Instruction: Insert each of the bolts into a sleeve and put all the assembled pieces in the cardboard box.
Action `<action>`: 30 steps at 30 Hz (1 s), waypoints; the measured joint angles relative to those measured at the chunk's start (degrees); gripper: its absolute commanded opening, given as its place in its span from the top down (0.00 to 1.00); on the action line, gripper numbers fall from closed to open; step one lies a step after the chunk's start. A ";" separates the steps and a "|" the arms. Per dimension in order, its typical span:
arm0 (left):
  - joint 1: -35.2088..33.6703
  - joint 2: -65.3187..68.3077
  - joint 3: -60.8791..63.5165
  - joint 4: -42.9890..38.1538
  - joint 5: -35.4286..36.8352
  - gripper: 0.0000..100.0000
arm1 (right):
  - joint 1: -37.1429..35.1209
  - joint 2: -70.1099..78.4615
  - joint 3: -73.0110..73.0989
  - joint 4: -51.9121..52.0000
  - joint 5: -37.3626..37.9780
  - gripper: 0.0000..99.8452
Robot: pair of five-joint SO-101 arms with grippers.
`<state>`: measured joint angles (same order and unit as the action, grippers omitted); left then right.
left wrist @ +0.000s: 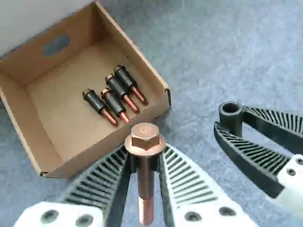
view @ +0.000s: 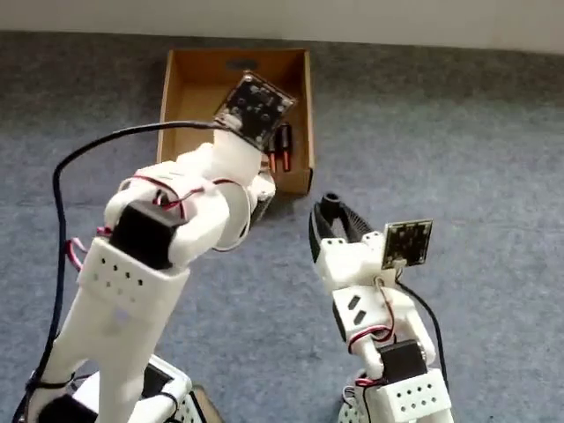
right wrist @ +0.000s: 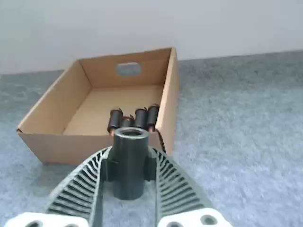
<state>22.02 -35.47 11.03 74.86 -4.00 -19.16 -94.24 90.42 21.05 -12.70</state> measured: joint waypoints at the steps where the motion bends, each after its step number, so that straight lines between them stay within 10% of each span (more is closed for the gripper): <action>1: 0.00 -0.62 0.00 -0.70 2.46 0.99 | -0.26 0.00 0.00 -1.76 0.00 0.99; 7: 0.35 -6.51 0.00 -6.15 13.19 0.99 | -0.62 0.00 0.00 -10.11 1.58 0.99; 30: 12.22 -10.55 0.35 -24.70 13.89 0.99 | -4.66 0.00 1.93 -21.19 13.89 0.99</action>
<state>34.24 -46.02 11.38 50.15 9.89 -23.82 -94.24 92.35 -0.13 1.19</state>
